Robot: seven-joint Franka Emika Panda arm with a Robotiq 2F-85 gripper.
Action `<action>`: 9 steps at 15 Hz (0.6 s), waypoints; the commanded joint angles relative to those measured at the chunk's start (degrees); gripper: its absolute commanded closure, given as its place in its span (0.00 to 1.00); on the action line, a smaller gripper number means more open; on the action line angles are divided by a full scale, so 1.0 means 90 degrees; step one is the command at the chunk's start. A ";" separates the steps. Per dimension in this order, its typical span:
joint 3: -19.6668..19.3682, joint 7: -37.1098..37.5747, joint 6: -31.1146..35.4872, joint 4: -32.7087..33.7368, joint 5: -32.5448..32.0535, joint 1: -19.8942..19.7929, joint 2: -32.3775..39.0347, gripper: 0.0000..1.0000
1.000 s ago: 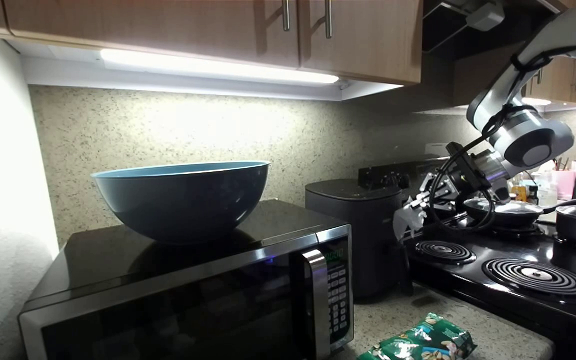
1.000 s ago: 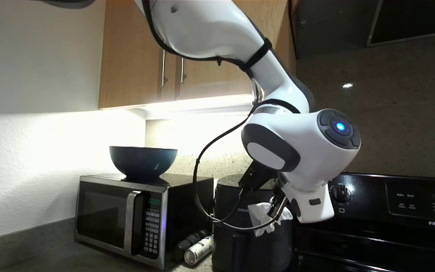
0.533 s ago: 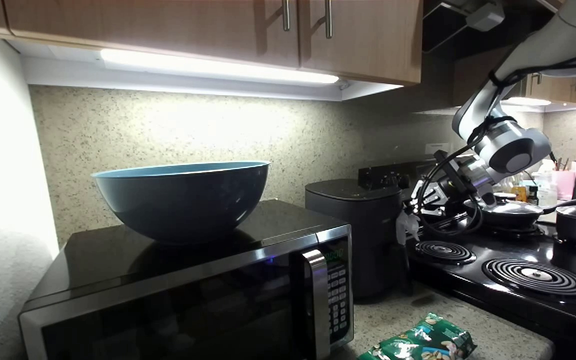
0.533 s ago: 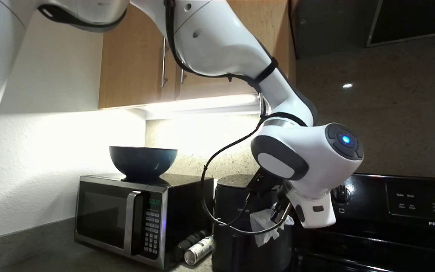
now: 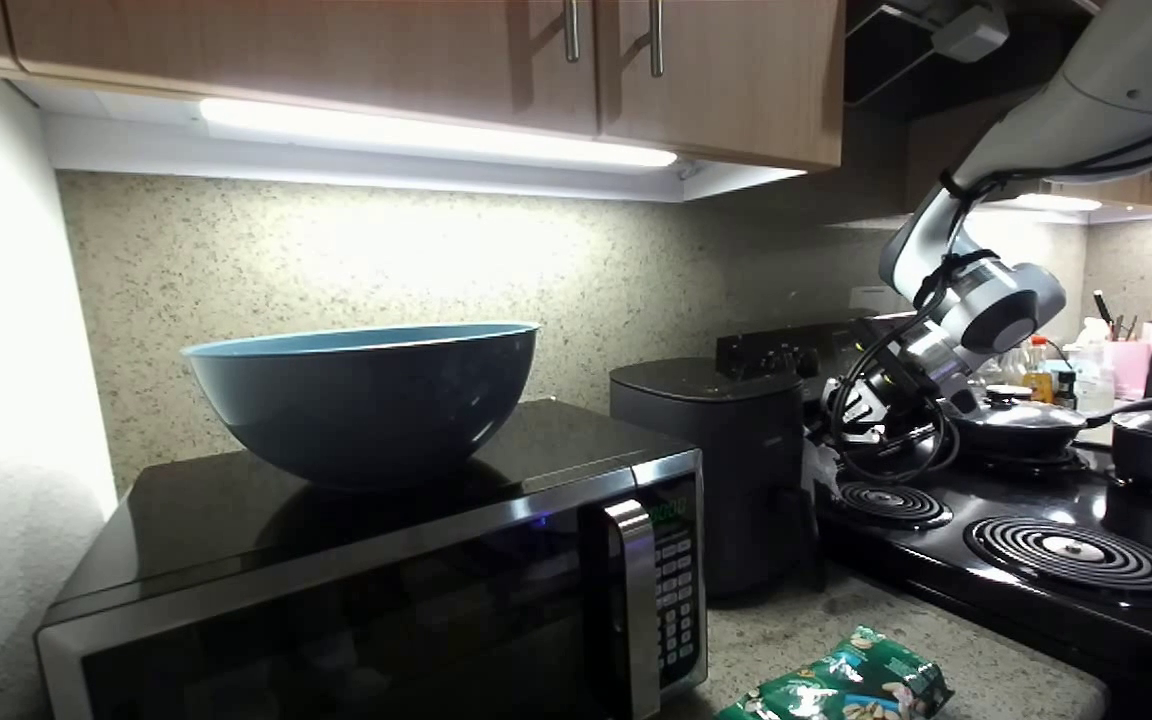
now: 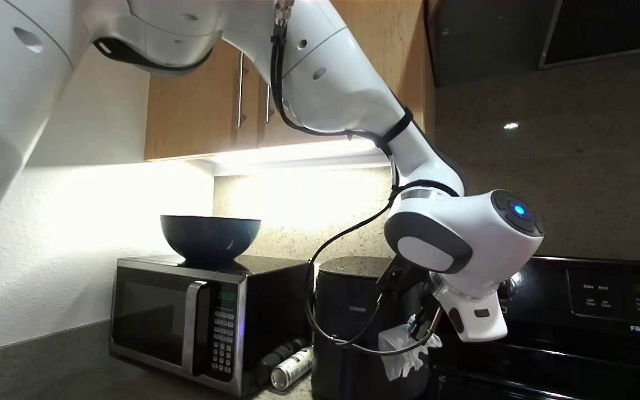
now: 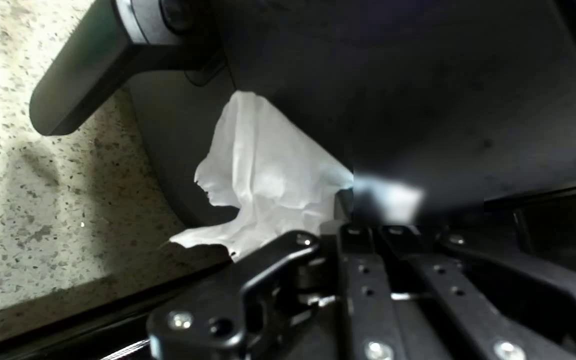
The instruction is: Use the white napkin from the counter to wipe the air fryer.
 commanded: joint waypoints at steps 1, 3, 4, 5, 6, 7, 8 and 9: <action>0.0142 0.0023 -0.0388 -0.0008 0.0086 -0.0023 -0.0333 1.00; 0.0121 -0.0254 -0.0552 -0.0208 0.0203 -0.0084 -0.0653 1.00; 0.0101 -0.0360 -0.0673 -0.0274 0.0239 -0.0120 -0.0789 1.00; 0.0068 -0.0428 -0.0900 -0.0337 0.0237 -0.0182 -0.0940 1.00; 0.0028 -0.0446 -0.1162 -0.0367 0.0225 -0.0237 -0.1063 1.00; -0.0034 -0.0383 -0.1495 -0.0385 0.0173 -0.0301 -0.1178 1.00; -0.0090 -0.0367 -0.1828 -0.0394 0.0190 -0.0355 -0.1262 1.00; -0.0144 -0.0317 -0.2192 -0.0388 0.0194 -0.0405 -0.1324 1.00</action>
